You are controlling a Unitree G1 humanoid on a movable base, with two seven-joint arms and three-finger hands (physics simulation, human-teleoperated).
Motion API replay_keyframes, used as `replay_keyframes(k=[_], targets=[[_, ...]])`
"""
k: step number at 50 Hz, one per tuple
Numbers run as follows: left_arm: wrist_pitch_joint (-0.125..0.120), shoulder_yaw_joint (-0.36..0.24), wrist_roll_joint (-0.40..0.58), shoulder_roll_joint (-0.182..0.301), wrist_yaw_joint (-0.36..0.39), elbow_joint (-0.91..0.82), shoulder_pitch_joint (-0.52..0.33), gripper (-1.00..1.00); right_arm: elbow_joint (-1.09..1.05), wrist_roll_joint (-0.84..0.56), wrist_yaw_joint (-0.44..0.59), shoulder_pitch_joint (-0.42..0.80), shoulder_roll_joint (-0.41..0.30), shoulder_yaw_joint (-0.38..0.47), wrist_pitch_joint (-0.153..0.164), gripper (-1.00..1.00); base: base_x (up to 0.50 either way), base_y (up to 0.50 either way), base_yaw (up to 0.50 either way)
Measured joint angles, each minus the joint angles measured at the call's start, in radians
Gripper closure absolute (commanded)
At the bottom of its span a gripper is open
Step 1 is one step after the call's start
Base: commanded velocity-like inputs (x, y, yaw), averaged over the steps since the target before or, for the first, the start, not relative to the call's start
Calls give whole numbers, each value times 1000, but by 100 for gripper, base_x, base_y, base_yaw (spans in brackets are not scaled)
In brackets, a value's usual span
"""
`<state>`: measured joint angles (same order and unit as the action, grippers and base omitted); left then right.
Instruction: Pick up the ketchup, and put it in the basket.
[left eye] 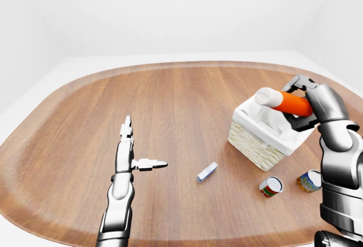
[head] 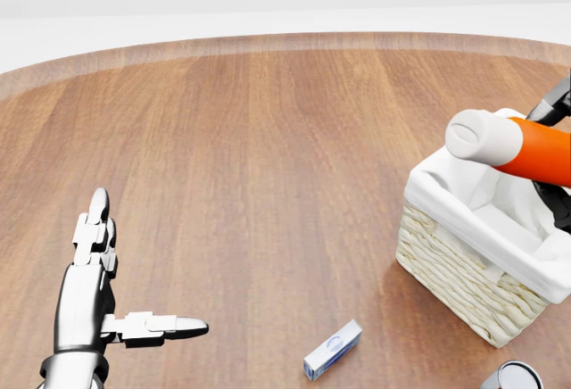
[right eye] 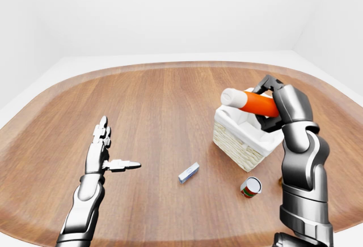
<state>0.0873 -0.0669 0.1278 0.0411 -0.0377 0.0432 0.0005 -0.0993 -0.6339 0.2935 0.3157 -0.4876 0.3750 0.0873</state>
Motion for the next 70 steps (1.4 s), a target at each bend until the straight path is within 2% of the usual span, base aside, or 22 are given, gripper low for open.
replay_keyframes(k=[24, 40, 53, 70], targets=[[0, -1, 0, 0, 1, -1, 2, -100, 58, -99, 40, 39, -42, -13, 0, 100, 0, 0, 0], [0, 1, 3, 0, 0, 2, 3, -100, 137, -166, 32, 49, -57, -28, 0, 100, 0, 0, 0], [0, 0, 1, -1, 3, -8, 6, -100, 229, -198, 0, 77, -58, -57, 0, 100, 0, 0, 0], [0, -4, -4, 0, 6, -20, 9, -100, 437, -213, -109, 138, -64, -110, 0, 100, 0, 0, 0]])
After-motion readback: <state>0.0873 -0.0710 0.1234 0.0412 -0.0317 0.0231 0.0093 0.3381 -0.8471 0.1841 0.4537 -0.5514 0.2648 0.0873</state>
